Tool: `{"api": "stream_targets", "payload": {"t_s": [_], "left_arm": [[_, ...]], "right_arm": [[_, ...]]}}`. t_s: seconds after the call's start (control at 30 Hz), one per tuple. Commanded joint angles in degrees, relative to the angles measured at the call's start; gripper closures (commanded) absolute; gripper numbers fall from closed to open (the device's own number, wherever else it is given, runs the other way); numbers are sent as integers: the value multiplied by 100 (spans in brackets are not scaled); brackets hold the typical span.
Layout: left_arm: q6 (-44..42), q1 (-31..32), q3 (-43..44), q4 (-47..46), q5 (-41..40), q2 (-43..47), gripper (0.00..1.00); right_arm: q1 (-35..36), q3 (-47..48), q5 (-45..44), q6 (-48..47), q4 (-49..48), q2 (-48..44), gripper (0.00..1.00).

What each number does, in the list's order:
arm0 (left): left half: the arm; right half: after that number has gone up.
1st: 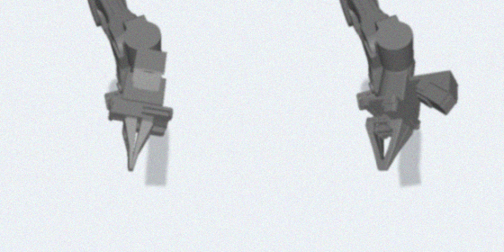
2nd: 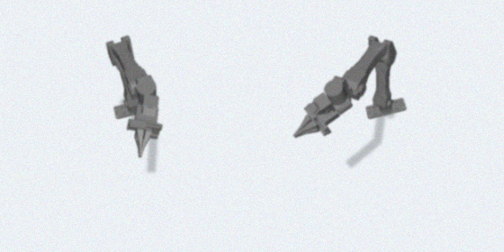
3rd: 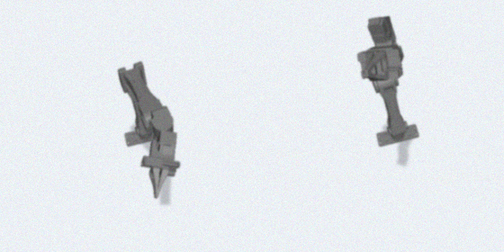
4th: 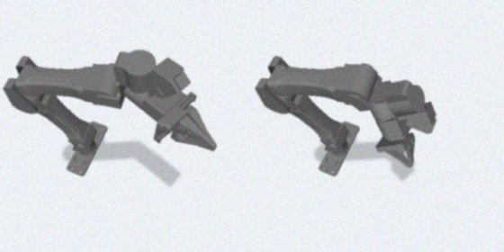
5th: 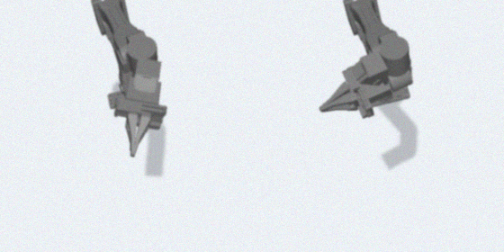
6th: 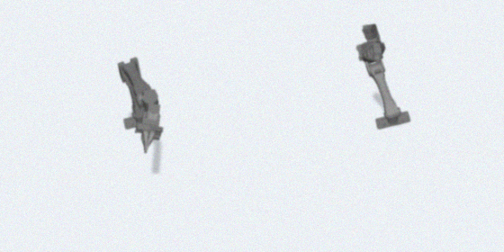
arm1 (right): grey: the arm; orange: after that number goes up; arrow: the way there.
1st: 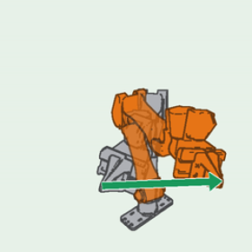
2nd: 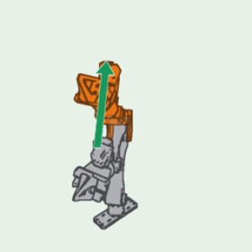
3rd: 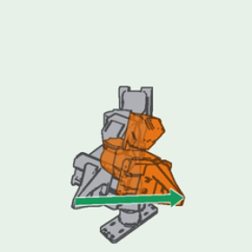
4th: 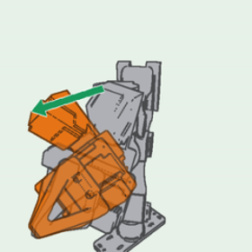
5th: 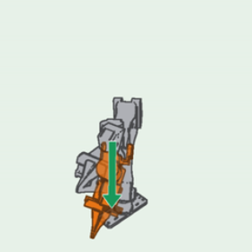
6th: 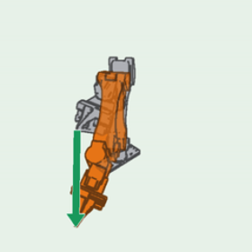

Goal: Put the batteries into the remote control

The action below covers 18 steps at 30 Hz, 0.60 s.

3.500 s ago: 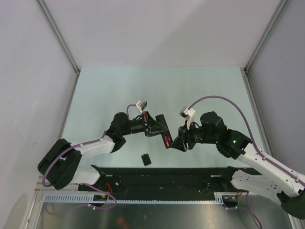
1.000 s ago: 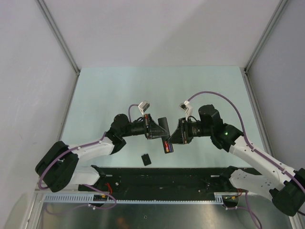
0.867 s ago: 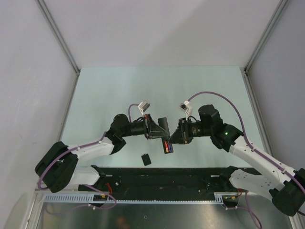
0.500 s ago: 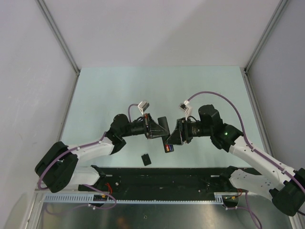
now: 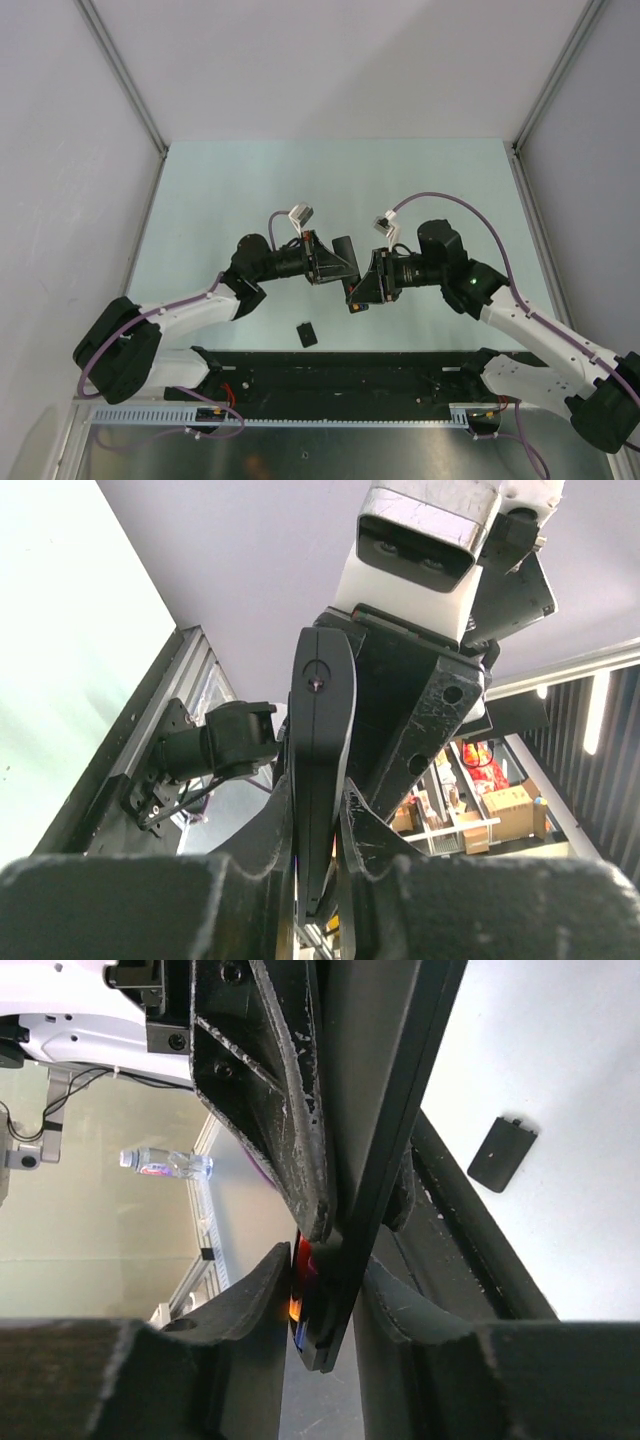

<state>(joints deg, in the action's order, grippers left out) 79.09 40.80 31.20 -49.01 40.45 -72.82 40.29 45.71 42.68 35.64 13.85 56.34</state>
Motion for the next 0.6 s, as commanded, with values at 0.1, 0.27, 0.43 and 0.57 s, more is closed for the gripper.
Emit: {"api": "stream_targets", "payload": {"t_s": [0.1,0.27,0.43,0.57], "left_arm": [[124,25,290,-381,-89,224,100],[124,25,237,-381,-98,242,100],[54,16,193,-381,-116,207,100],[-34,-28,62,-381,-195,101,100]], "right_arm": [[-74,-142,127,40,-224,-18,82],[-92,-150,153,48,-242,0,94],[-136,-150,215,268,-549,-61,50],[-311,-89,189,435,-717,-272,23]]}}
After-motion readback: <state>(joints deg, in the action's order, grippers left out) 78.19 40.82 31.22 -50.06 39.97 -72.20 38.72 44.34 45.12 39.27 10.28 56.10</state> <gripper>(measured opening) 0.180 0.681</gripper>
